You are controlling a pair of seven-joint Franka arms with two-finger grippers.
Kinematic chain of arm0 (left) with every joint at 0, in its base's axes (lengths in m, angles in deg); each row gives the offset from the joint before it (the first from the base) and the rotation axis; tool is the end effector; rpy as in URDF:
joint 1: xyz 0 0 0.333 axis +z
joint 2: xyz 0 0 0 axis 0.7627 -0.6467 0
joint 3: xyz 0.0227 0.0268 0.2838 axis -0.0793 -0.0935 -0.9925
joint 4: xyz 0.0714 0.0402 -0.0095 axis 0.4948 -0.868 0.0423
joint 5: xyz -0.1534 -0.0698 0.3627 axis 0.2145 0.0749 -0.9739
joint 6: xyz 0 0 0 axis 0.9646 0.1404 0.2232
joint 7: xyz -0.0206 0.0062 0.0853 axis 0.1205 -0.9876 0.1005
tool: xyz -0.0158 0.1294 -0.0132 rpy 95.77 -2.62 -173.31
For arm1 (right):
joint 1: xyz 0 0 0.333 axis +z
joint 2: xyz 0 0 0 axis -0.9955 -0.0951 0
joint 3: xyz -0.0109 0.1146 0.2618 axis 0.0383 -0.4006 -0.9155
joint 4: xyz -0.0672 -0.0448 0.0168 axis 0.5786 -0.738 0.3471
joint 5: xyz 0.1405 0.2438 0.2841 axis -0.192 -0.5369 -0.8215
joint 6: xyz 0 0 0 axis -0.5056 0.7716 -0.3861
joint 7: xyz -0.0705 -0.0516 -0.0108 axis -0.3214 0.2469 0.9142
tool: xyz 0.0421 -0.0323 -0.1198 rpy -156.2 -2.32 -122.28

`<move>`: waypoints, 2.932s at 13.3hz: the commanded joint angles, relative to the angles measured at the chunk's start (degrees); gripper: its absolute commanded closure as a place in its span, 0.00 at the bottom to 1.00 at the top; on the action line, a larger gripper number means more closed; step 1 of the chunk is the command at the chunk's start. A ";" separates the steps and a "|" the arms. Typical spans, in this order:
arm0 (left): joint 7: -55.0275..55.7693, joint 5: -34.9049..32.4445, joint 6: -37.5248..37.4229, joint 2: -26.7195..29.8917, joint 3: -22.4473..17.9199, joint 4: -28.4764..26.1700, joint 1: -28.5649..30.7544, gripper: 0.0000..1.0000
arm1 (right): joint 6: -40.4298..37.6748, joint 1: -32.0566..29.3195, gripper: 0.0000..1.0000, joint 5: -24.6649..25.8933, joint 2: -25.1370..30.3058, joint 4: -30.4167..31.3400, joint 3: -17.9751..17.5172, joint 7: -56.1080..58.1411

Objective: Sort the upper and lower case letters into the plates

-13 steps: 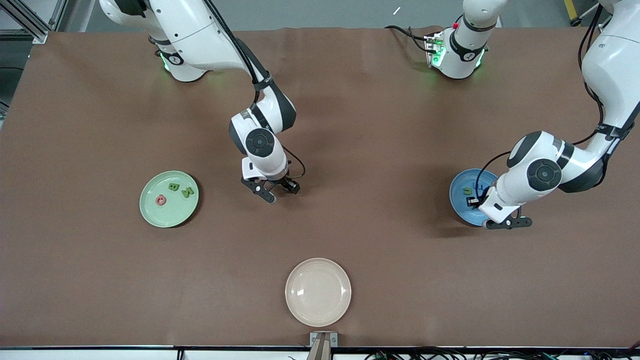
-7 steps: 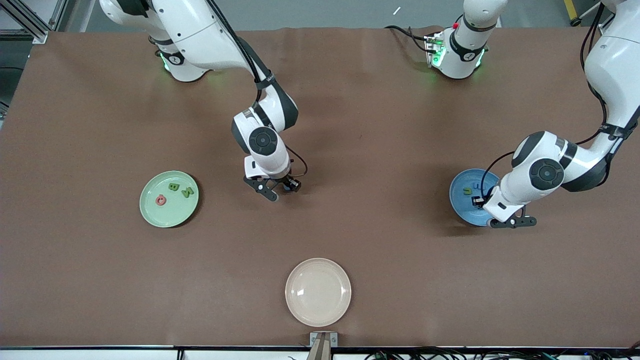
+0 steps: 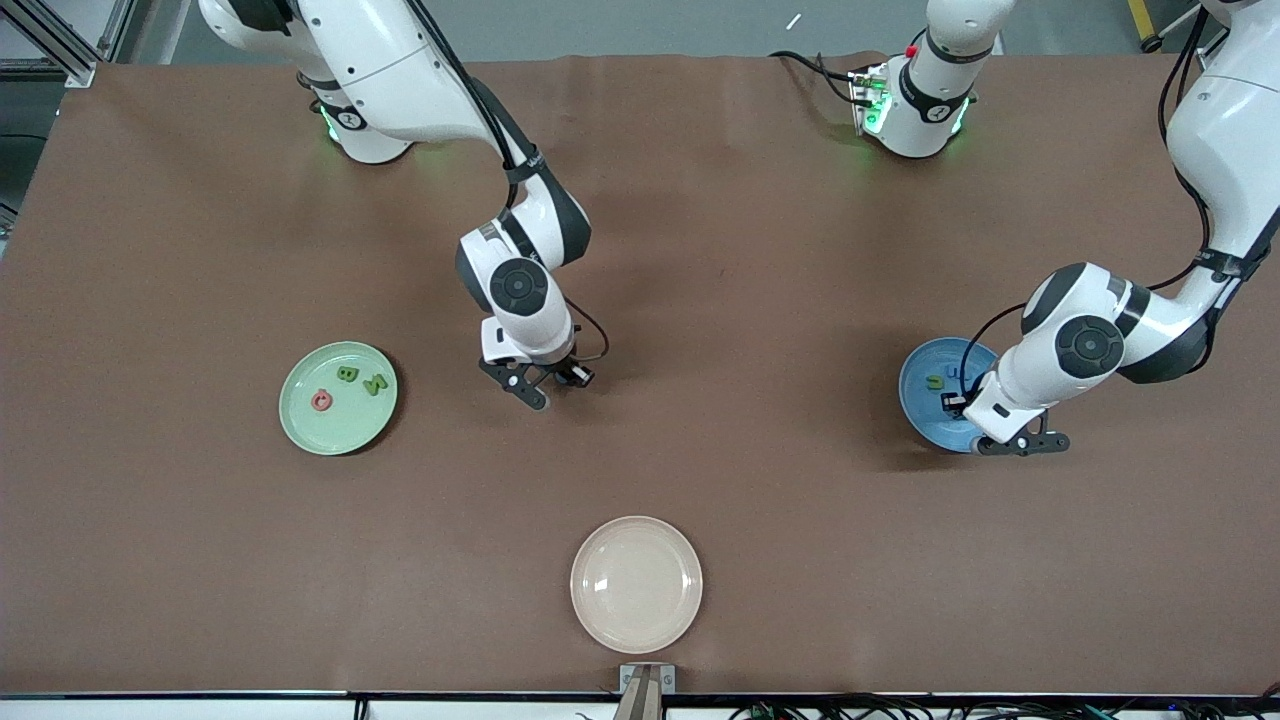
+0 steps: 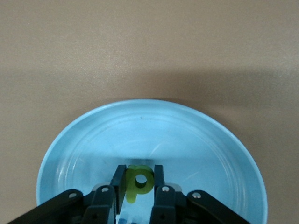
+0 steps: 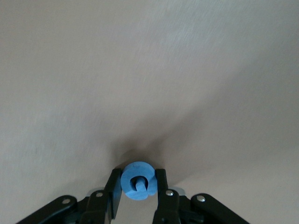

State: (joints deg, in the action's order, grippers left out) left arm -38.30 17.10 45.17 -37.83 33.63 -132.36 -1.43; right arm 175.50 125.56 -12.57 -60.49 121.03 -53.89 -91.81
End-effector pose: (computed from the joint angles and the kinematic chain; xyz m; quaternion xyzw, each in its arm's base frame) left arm 0.5833 -0.0367 0.1464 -0.9990 -0.0130 0.0231 0.0349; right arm 0.5149 0.3672 0.1278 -0.9461 0.3236 0.0109 0.0040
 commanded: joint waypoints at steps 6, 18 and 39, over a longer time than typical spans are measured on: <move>-0.15 -0.45 0.13 0.76 1.14 0.59 -0.20 0.01 | -15.25 -17.97 1.00 1.12 10.91 0.92 -0.36 24.15; -15.06 22.53 -1.62 6.89 -11.20 8.50 -15.27 0.01 | -7.63 -33.46 1.00 1.21 12.59 9.96 -0.28 39.91; -29.33 55.01 -14.52 34.40 -54.58 8.42 -55.31 0.01 | -20.04 -33.99 0.00 1.48 10.03 3.50 -0.28 46.12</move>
State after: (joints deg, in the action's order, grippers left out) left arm -64.91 71.11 33.47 -10.30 -20.93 -120.36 -57.80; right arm 164.70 92.54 -11.69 -53.14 128.18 -53.79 -49.68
